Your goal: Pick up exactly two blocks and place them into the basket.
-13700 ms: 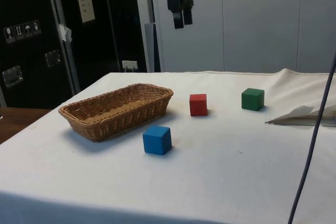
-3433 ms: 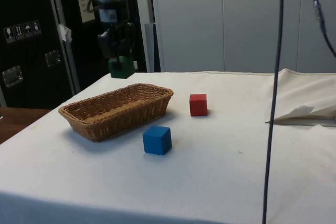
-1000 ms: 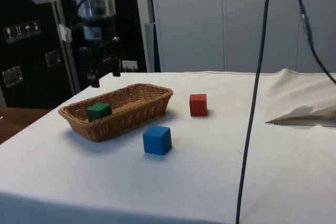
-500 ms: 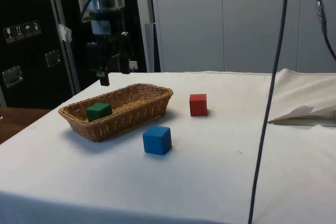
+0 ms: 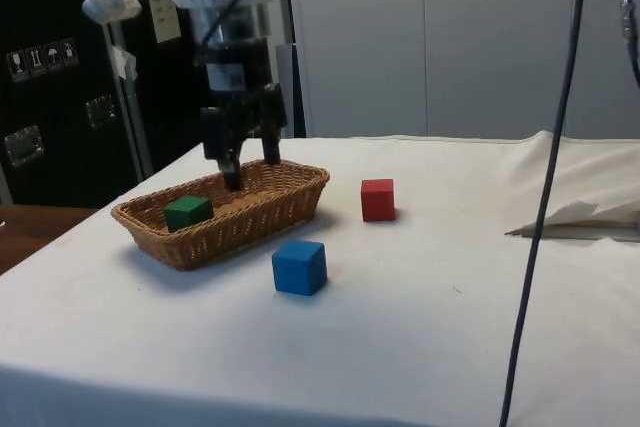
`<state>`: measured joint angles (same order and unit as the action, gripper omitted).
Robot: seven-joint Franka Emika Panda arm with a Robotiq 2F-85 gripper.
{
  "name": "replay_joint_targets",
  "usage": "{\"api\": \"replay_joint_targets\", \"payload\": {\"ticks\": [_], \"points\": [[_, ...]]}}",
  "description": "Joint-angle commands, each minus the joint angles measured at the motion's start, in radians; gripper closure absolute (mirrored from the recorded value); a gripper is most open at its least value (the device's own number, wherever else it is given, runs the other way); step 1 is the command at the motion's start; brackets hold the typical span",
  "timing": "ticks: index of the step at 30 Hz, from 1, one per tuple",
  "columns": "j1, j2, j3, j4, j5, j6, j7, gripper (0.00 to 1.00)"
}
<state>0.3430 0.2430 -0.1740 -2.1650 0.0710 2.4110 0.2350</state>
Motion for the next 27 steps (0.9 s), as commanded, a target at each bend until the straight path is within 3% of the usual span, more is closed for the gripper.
{"api": "replay_joint_targets", "payload": {"ticks": [1, 10, 18, 19, 23, 27], "points": [[0.004, -0.005, 0.001, -0.017, -0.001, 0.018, 0.010, 0.00], [0.000, 0.000, 0.025, -0.094, 0.005, 0.078, 0.034, 0.00], [0.000, -0.009, 0.062, -0.175, 0.060, 0.175, 0.039, 0.00], [0.000, -0.001, 0.054, -0.161, 0.041, 0.156, 0.043, 0.00], [-0.001, 0.007, 0.078, -0.193, 0.081, 0.215, 0.041, 0.00], [-0.001, 0.024, 0.086, -0.195, 0.081, 0.234, 0.051, 0.00]]}}
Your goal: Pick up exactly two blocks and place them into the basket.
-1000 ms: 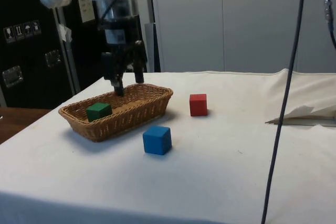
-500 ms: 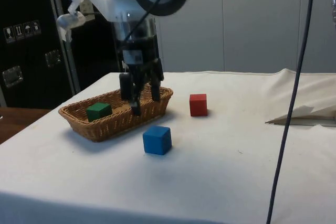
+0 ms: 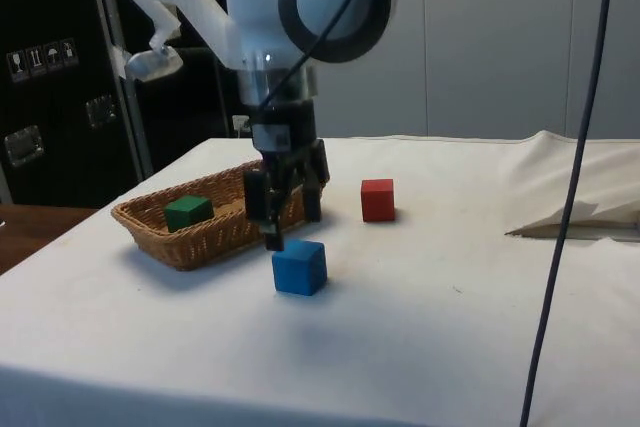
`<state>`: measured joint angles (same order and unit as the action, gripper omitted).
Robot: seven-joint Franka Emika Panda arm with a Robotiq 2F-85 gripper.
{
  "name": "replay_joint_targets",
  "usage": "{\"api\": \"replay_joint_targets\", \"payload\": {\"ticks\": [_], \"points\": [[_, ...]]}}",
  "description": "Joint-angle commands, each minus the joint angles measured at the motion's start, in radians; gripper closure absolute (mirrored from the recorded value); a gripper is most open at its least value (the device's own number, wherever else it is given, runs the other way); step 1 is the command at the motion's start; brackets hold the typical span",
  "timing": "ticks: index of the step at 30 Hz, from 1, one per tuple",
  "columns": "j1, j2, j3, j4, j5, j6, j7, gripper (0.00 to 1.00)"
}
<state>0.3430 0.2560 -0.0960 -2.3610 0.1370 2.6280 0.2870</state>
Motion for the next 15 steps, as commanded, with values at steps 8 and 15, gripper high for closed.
{"api": "replay_joint_targets", "payload": {"ticks": [8, 15], "points": [[-0.004, 0.046, 0.020, 0.006, 0.019, 0.045, 0.004, 0.00], [-0.003, 0.078, 0.029, 0.012, 0.016, 0.068, 0.014, 0.00]]}}
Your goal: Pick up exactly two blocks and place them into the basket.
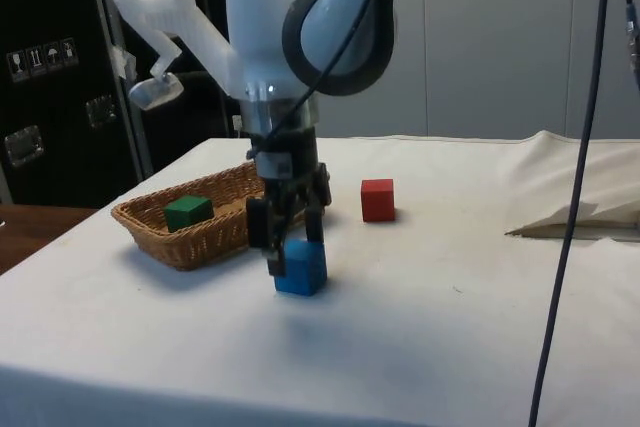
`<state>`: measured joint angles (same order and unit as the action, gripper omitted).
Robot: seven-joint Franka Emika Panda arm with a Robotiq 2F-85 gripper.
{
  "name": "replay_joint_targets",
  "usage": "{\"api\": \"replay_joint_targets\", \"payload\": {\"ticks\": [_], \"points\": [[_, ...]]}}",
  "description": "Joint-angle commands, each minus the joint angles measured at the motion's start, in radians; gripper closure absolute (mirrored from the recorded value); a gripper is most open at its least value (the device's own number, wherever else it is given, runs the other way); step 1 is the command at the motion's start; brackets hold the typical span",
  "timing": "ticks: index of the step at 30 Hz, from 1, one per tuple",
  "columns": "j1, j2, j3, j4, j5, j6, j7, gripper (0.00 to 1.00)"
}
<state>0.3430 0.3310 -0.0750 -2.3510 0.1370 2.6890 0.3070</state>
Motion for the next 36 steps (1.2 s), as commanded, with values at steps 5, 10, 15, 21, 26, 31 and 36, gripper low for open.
{"api": "replay_joint_targets", "payload": {"ticks": [5, 10, 15, 21, 26, 31, 36], "points": [[-0.003, 0.028, 0.014, 0.008, 0.014, 0.023, 0.002, 0.00], [-0.002, 0.052, 0.019, 0.013, 0.012, 0.039, 0.006, 0.00], [-0.002, 0.072, 0.023, 0.021, 0.009, 0.053, 0.009, 0.32], [-0.001, 0.077, 0.024, 0.023, 0.008, 0.055, 0.010, 0.87], [-0.001, 0.079, 0.025, 0.023, 0.008, 0.057, 0.011, 1.00], [0.001, 0.071, 0.023, 0.020, 0.005, 0.052, 0.013, 0.99], [0.002, 0.016, 0.015, 0.004, -0.005, 0.014, 0.015, 0.99]]}}
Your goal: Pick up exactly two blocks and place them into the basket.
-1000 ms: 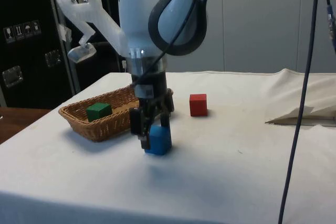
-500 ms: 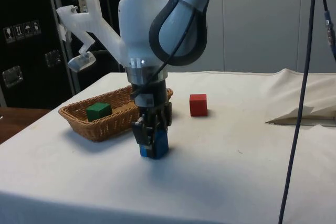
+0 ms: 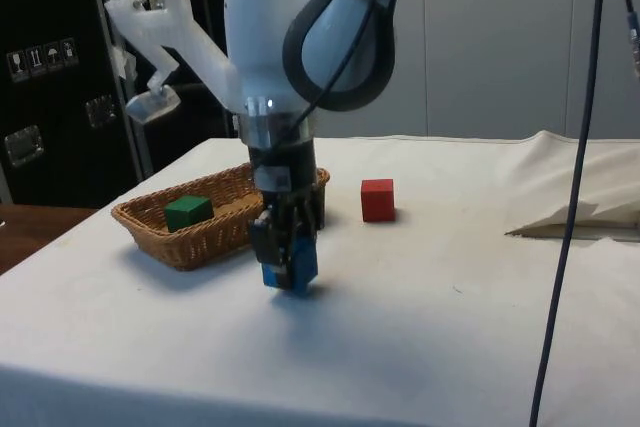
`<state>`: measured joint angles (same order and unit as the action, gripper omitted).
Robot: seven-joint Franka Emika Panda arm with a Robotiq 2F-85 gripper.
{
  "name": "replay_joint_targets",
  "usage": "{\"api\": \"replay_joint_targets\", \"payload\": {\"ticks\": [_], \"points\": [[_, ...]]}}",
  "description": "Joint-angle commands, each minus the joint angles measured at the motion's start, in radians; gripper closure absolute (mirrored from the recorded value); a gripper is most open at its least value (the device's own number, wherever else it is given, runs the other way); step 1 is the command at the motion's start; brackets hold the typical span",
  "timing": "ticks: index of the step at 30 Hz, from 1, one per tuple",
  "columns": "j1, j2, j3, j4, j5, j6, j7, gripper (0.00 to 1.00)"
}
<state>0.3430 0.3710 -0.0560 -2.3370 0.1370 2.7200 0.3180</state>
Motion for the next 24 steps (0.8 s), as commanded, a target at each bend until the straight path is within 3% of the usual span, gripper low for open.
{"api": "replay_joint_targets", "payload": {"ticks": [1, 2, 8, 11, 12, 24], "points": [[0.001, -0.032, -0.006, -0.011, -0.006, -0.023, 0.004, 0.99], [0.000, -0.011, -0.001, -0.004, -0.001, -0.008, -0.001, 0.99], [-0.005, -0.093, -0.027, -0.018, -0.015, -0.079, -0.017, 0.99], [-0.009, -0.111, -0.041, -0.013, -0.015, -0.100, -0.037, 0.99], [-0.005, -0.105, -0.037, -0.015, -0.009, -0.088, -0.033, 0.99], [-0.016, -0.154, -0.105, 0.033, -0.013, -0.185, -0.126, 0.99]]}}
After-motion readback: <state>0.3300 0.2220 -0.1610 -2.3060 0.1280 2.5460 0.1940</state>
